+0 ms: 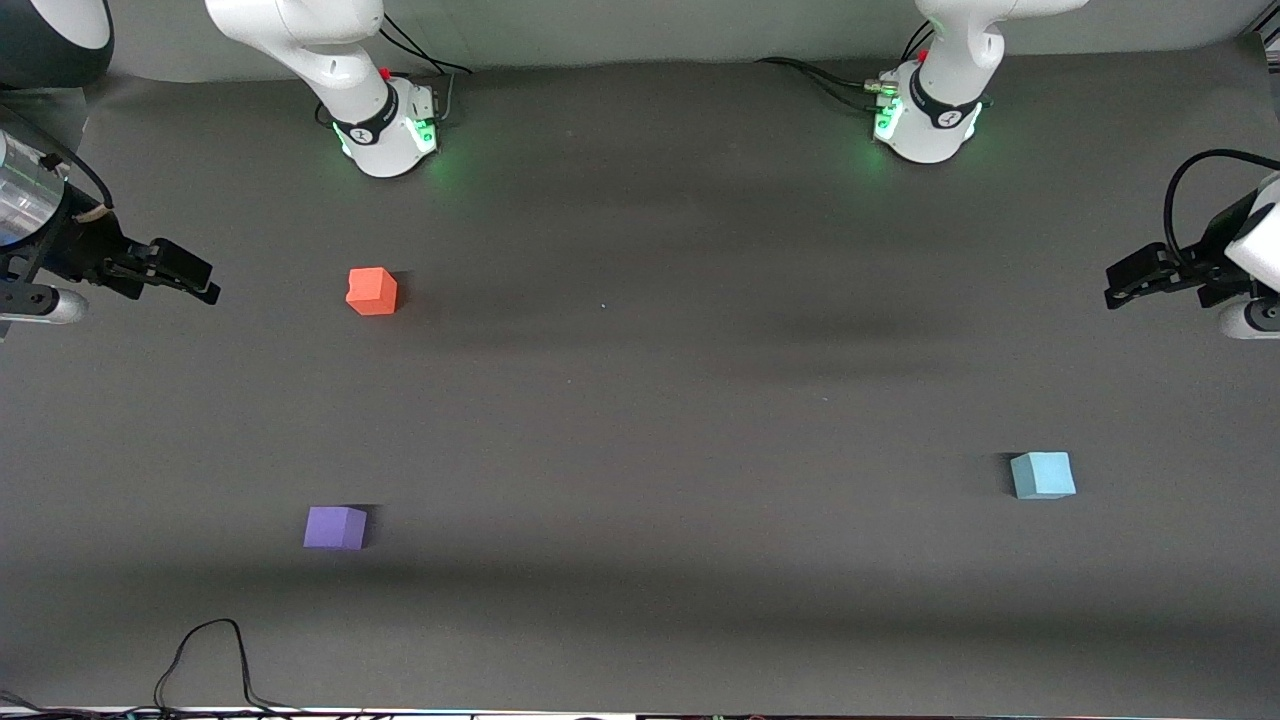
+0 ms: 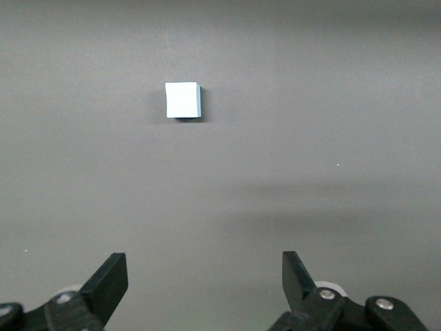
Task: Place blue block between orange and purple blocks
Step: 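Move the left gripper toward the light blue cube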
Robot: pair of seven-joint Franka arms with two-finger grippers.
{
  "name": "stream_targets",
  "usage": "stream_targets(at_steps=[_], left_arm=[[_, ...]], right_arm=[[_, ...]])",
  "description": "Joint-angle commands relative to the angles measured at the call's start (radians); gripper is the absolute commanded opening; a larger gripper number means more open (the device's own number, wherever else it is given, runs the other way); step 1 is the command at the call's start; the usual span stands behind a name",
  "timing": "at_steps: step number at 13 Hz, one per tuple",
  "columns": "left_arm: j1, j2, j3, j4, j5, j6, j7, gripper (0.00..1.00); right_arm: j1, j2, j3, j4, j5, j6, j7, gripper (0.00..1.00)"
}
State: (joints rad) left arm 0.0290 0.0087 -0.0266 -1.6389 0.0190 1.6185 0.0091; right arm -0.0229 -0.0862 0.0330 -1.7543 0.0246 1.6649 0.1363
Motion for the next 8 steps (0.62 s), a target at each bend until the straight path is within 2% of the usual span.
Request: stream_targets(at_steps=[1,8], left_arm=[[-0.012,-0.006,0.008,0.001,-0.004,-0.018,0.003,1.0],[0.0,0.019,0.01,-0.007,0.004,0.03,0.029,1.0]], right_arm=[[0.003,0.006,-0.01,0.013,0.009,-0.016,-0.003,1.0],[0.001,0.013,-0.013,0.01,0.009,-0.011,-0.012,1.0]])
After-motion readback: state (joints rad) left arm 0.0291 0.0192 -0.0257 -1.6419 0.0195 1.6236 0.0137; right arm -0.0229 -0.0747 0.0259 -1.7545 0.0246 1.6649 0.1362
